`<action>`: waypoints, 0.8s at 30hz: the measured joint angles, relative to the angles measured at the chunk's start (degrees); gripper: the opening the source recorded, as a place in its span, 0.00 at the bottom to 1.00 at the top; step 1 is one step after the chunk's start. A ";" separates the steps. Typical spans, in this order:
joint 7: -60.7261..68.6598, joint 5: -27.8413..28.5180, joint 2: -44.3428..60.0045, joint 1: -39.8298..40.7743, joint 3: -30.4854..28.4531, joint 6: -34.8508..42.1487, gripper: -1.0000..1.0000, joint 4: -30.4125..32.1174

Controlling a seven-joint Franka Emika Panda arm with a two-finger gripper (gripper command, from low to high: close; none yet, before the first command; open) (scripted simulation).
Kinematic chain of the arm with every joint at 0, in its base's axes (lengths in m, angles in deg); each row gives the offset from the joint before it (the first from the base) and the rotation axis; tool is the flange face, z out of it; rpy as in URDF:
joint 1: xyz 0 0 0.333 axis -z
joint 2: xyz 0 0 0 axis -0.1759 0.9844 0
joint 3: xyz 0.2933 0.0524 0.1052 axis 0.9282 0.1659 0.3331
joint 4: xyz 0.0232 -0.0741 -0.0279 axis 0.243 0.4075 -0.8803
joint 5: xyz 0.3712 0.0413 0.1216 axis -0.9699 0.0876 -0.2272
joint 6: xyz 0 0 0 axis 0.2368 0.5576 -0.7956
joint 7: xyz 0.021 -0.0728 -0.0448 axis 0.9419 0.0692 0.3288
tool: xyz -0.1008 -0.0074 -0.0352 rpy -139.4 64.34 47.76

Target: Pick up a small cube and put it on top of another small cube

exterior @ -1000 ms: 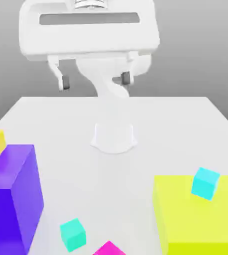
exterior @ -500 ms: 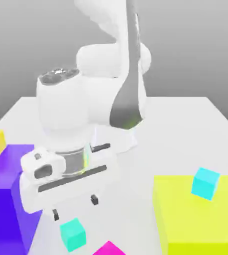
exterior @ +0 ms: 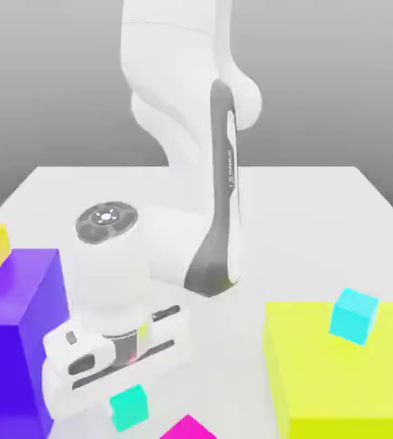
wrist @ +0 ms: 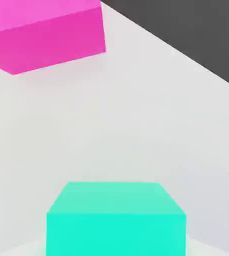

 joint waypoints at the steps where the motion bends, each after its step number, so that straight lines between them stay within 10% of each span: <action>1: -1.06 1.39 -2.05 -0.65 -0.94 1.55 0.00 0.49; 13: -15.46 4.17 1.57 -8.08 1.47 9.43 0.00 -11.14; 14: -15.11 3.60 2.91 -7.78 1.91 8.25 1.00 -11.28; 24: -16.89 6.04 -2.14 -8.79 0.53 12.79 1.00 -10.98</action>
